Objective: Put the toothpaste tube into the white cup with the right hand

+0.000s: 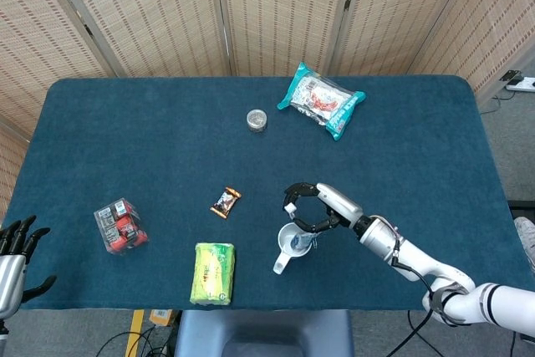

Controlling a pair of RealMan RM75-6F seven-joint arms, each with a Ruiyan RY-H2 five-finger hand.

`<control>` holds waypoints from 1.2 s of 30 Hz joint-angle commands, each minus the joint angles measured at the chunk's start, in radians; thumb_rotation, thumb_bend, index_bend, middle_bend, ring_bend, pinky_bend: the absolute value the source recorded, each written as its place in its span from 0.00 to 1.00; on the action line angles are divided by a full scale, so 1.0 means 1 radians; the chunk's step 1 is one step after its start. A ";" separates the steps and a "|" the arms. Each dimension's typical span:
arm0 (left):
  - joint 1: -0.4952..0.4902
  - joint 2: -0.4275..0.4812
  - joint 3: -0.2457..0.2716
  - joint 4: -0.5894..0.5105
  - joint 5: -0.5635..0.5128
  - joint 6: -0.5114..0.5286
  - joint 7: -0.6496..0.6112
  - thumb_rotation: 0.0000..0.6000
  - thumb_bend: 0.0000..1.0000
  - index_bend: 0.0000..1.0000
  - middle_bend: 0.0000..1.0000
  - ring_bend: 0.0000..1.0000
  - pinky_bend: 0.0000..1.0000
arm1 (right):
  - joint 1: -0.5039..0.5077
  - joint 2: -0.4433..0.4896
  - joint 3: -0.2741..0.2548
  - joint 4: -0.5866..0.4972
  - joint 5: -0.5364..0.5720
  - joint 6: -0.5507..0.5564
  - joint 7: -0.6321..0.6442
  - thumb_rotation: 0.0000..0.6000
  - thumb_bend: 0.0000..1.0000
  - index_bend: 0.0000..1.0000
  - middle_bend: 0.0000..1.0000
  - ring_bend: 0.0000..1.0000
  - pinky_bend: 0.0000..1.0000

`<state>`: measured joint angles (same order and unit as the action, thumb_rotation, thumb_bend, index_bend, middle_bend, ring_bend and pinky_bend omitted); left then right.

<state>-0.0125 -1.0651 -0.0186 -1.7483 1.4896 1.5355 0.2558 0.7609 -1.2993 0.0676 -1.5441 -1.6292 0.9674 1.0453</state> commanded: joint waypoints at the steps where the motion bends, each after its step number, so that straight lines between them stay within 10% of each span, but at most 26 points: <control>1: 0.000 0.000 0.000 -0.001 0.000 0.000 0.001 1.00 0.21 0.23 0.09 0.09 0.15 | 0.004 -0.013 -0.012 0.011 -0.007 0.002 0.019 1.00 0.39 0.62 0.42 0.22 0.22; 23: -0.002 -0.004 0.004 -0.004 0.000 -0.005 0.013 1.00 0.21 0.23 0.09 0.09 0.15 | 0.009 -0.055 -0.063 0.090 -0.013 0.018 0.079 1.00 0.39 0.62 0.42 0.22 0.22; 36: -0.004 -0.012 0.005 0.002 0.002 -0.008 0.012 1.00 0.21 0.23 0.09 0.09 0.15 | 0.008 -0.053 -0.088 0.115 -0.028 0.038 0.100 1.00 0.36 0.35 0.38 0.22 0.22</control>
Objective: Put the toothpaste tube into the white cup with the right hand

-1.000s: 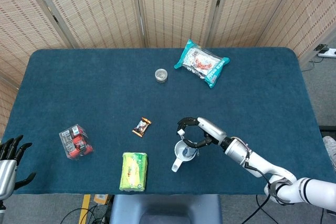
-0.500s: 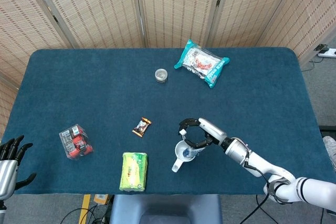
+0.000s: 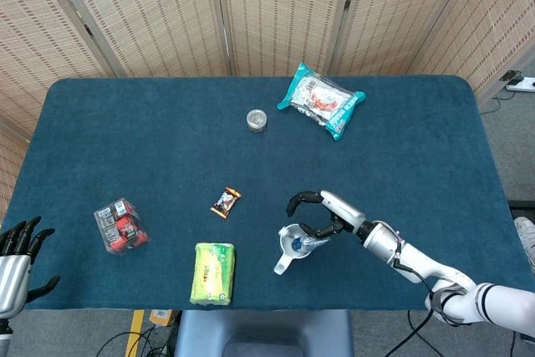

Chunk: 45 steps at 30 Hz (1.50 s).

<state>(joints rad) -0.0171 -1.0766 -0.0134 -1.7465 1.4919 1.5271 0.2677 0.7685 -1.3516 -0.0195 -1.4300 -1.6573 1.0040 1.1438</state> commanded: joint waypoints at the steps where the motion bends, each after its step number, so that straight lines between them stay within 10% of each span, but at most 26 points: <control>1: 0.000 -0.001 0.000 0.001 -0.001 0.000 -0.001 1.00 0.21 0.23 0.09 0.09 0.15 | 0.000 0.000 -0.002 0.001 -0.002 0.004 0.003 1.00 0.36 0.34 0.38 0.22 0.22; 14: -0.010 -0.007 -0.006 0.008 -0.004 -0.011 -0.002 1.00 0.21 0.23 0.09 0.09 0.15 | -0.037 0.078 0.022 -0.022 0.037 0.068 -0.109 1.00 0.36 0.32 0.37 0.22 0.22; 31: -0.050 -0.059 -0.024 0.032 -0.004 -0.041 0.021 1.00 0.21 0.23 0.09 0.09 0.15 | -0.301 0.206 -0.002 -0.088 0.162 0.300 -0.848 1.00 0.38 0.32 0.31 0.21 0.22; 45: -0.074 -0.113 -0.039 0.032 0.000 -0.040 0.055 1.00 0.21 0.23 0.09 0.09 0.15 | -0.516 0.236 -0.047 -0.145 0.178 0.463 -0.977 1.00 0.38 0.13 0.24 0.16 0.22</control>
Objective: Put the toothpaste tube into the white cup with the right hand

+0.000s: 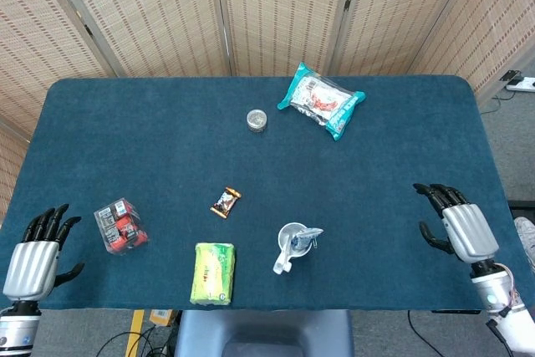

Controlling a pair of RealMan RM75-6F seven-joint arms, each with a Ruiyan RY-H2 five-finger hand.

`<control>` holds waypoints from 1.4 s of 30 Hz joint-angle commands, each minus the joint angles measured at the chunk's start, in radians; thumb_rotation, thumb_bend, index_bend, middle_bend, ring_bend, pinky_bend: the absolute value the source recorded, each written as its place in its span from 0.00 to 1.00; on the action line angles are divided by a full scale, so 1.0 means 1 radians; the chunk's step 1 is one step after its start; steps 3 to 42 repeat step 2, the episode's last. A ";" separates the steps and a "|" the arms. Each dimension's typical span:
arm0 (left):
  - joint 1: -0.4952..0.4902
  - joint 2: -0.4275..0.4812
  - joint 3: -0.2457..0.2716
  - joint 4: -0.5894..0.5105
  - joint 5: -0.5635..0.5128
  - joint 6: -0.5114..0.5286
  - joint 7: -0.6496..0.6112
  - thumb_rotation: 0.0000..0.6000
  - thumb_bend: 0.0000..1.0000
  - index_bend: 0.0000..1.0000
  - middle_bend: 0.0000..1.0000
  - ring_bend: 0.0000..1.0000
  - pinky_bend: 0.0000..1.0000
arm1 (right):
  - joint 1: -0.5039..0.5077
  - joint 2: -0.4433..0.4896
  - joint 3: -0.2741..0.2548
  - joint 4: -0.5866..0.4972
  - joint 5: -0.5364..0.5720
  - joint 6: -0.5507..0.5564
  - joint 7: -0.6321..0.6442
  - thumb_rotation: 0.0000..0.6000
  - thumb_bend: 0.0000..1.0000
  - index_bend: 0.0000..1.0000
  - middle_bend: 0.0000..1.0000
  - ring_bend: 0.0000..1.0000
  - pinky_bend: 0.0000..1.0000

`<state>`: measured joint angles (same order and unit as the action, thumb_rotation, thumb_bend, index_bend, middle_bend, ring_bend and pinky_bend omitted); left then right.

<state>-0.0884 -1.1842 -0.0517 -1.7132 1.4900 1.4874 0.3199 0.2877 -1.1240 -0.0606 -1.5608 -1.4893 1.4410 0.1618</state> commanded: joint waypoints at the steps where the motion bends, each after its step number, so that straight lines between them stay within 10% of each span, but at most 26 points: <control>1: -0.004 -0.008 -0.001 -0.002 0.003 0.000 0.004 1.00 0.21 0.23 0.09 0.09 0.15 | -0.045 0.010 -0.006 -0.016 0.010 0.032 0.008 1.00 0.38 0.13 0.24 0.16 0.22; 42: -0.005 -0.010 -0.002 -0.002 0.004 0.000 0.004 1.00 0.21 0.23 0.09 0.09 0.15 | -0.053 0.012 -0.006 -0.017 0.009 0.038 0.012 1.00 0.38 0.12 0.24 0.16 0.22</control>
